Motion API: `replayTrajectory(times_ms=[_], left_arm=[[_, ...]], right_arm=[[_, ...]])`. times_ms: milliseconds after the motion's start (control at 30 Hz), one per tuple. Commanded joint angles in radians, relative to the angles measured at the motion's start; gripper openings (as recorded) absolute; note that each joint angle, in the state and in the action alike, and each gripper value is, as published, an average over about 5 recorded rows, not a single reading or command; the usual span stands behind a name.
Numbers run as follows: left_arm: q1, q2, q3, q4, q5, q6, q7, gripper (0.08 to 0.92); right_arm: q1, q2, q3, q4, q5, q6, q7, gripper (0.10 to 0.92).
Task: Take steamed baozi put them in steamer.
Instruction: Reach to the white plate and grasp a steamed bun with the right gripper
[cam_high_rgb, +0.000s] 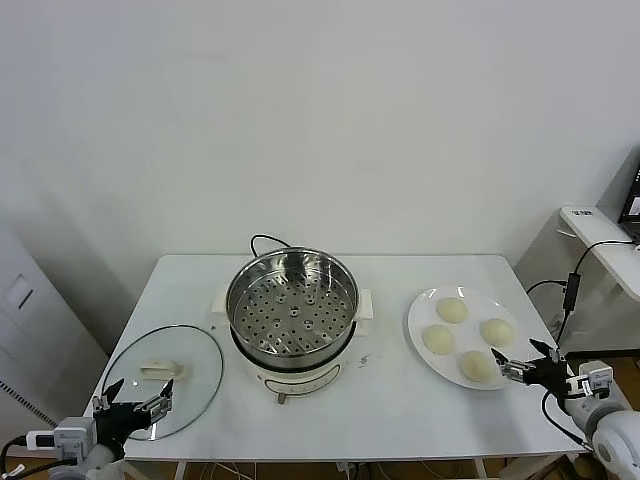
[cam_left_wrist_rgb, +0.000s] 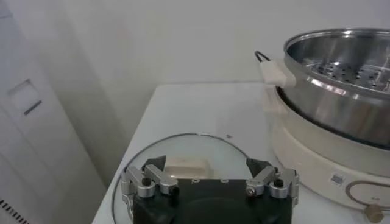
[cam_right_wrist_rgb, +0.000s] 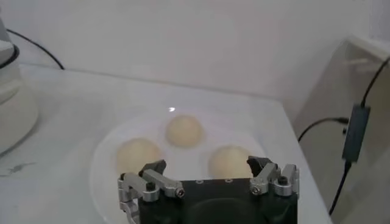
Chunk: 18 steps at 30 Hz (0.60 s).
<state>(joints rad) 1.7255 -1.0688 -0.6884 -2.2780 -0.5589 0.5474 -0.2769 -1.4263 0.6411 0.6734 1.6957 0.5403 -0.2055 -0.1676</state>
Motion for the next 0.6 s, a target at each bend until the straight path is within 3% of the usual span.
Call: replayTrajectory(times_ms=[33,267,467,600], left_arm=[[0.000,0.000,0.000,-0.001,0.000,0.001,0.000,0.823],[-0.020,0.000,0.012,0.001,-0.001,0.010,0.001,0.823],[-0.083,0.016,0.046,0.015,-0.015,0.033,-0.003,0.823],[-0.082,0.015,0.047,0.010,-0.017,0.036,-0.003,0.823]], right_arm=[[0.112,-0.041,-0.018,-0.050,-0.244,0.066,-0.077,0.823],[0.418,-0.124,-0.211,-0.169,-0.523,0.166,-0.184,0.823],[0.599,-0.160,-0.267,-0.247,-0.754,0.192,-0.427,0.823],[0.715,-0.179,-0.382,-0.280,-0.791,0.177,-0.534,0.823]])
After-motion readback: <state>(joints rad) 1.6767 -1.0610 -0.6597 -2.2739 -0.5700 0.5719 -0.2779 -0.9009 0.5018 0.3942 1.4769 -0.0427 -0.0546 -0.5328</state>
